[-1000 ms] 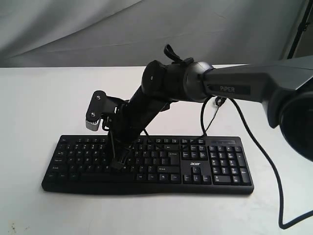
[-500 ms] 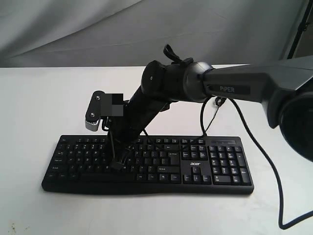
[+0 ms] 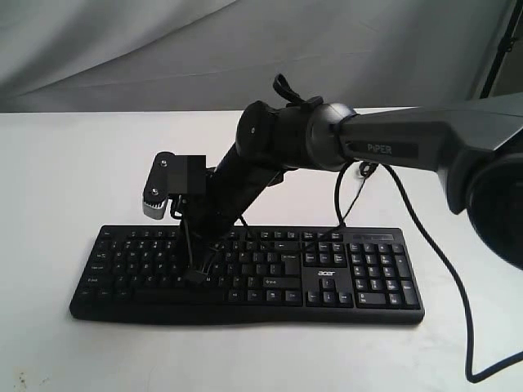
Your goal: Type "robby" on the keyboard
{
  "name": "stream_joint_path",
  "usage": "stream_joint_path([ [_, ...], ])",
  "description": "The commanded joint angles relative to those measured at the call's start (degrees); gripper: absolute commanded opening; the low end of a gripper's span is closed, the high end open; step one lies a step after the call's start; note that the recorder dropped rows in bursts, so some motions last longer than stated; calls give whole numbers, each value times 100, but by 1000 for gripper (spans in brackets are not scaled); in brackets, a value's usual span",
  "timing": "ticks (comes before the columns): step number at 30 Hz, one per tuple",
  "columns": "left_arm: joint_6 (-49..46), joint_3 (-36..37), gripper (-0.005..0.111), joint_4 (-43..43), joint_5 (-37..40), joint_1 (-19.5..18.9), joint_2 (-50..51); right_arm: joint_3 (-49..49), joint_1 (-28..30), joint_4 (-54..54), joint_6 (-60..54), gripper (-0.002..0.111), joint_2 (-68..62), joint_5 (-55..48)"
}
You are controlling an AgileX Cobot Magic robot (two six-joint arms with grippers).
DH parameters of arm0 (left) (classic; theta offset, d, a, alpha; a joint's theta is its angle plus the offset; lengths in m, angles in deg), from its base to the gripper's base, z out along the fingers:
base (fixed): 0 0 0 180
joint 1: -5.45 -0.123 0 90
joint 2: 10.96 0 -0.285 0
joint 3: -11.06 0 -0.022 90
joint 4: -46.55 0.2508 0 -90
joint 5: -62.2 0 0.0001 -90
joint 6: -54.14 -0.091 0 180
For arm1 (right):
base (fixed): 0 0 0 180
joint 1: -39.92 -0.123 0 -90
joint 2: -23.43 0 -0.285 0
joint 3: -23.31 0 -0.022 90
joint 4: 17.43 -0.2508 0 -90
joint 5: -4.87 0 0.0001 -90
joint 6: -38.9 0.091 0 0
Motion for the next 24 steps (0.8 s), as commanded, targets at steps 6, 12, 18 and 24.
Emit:
stream_joint_path([
  [6, 16, 25, 0, 27, -33, 36, -20, 25, -10, 12, -12, 0, 23, -95],
  [12, 16, 25, 0, 27, -33, 36, -20, 25, -10, 12, -19, 0, -6, -103],
  [18, 16, 25, 0, 27, -33, 36, -20, 25, 1, 12, 7, 0, -113, -138],
  [24, 16, 25, 0, 27, -33, 36, -20, 25, 1, 100, 26, 0, 118, -112],
])
